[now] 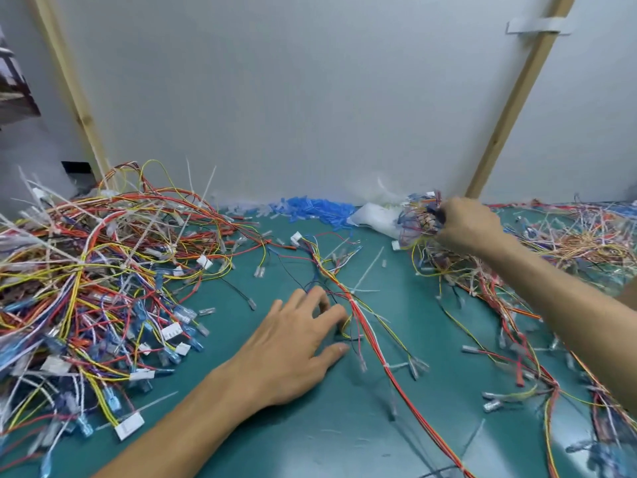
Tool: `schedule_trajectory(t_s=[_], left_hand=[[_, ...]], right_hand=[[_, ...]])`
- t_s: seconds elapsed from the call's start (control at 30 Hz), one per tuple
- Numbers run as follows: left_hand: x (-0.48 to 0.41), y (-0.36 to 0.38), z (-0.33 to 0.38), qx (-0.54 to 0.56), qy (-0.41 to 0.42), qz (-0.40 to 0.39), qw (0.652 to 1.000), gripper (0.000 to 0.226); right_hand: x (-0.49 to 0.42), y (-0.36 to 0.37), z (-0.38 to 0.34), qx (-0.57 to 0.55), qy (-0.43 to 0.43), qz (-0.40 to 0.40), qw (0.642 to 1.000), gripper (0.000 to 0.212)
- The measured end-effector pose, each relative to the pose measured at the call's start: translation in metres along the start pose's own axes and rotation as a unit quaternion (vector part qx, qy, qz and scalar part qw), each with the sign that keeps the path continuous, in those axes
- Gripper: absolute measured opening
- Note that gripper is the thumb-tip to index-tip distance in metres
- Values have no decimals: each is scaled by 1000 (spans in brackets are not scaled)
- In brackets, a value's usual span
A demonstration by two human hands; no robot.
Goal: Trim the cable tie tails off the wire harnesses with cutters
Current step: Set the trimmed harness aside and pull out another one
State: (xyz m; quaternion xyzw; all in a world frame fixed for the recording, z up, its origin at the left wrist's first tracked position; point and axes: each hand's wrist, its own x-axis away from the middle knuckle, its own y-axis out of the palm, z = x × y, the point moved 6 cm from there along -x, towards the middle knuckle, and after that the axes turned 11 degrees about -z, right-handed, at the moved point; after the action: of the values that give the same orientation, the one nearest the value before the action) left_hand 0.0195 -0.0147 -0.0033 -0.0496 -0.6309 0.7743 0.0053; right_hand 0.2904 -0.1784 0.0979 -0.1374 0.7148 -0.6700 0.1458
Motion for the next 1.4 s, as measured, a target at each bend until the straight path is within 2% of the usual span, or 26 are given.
schedule_trajectory(t_s=[0.03,0.1,0.17,0.2,0.23,0.3,0.33,0.37,0.43,0.5,0.57,0.63,0.7,0.77,0.83,0.87,0.97,1.03,1.1,1.17,1.27,1.3,1.4], left_hand=[[0,0,0,3,3,0,1000,31],[-1,-2,-1,3,4,3,1000,30],[-1,-2,0,8,4,6,1000,29],[-1,-2,0,9,5,6,1000,28],[-1,-2,1,5,7,5,1000,28],[-1,-2,2,-5,11,-2,1000,31],[-1,-2,3,-5,15,-6,1000,33],[-2,-2,5,0,21,-9,1000,34],[-2,-4,7,19,28,-14,999,32],[-2,-6,7,56,28,-10,998,29],[1,-11,8,137,25,9,990,20],[3,-21,3,235,11,75,969,15],[5,-30,-13,333,-43,164,928,18],[2,-29,-35,470,-114,205,851,19],[-4,-21,-46,599,-150,194,762,11],[-9,-20,-45,617,-149,183,750,20],[-31,-25,-30,609,-110,131,774,42],[-46,-28,-20,641,-89,135,751,31],[-52,-26,-19,665,-94,176,720,18],[-53,-17,-22,683,-104,202,694,20],[-47,-4,-30,731,-108,214,638,23],[-45,-2,-33,736,-108,217,632,24],[-40,-2,-38,724,-97,229,644,27]], right_hand=[[2,4,-7,23,-11,11,1000,27],[14,-4,-29,19,-44,96,994,35],[31,-9,-61,-17,-109,151,982,27],[37,-7,-75,-55,-140,131,980,16],[39,1,-86,-114,-153,65,979,10],[49,34,-108,-216,-137,-139,957,26],[55,49,-119,-225,-132,-210,942,33],[57,60,-129,-220,-139,-239,936,37],[58,73,-142,-229,-151,-241,931,40],[59,75,-144,-284,-155,-250,913,30],[64,73,-137,-363,-139,-261,884,17],[73,71,-126,-452,-136,-240,848,12],[81,63,-111,-548,-148,-174,805,6],[90,50,-97,-599,-169,-77,779,5],[99,46,-92,-590,-205,-3,781,13],[104,49,-93,-576,-223,20,786,17],[115,63,-103,-534,-259,35,804,19],[120,66,-107,-489,-293,59,819,21],[126,61,-108,-416,-340,114,836,25],[126,55,-105,-372,-363,146,842,21],[121,52,-94,-401,-340,170,834,15],[119,52,-91,-423,-322,170,830,13],[117,52,-86,-466,-296,174,815,12]])
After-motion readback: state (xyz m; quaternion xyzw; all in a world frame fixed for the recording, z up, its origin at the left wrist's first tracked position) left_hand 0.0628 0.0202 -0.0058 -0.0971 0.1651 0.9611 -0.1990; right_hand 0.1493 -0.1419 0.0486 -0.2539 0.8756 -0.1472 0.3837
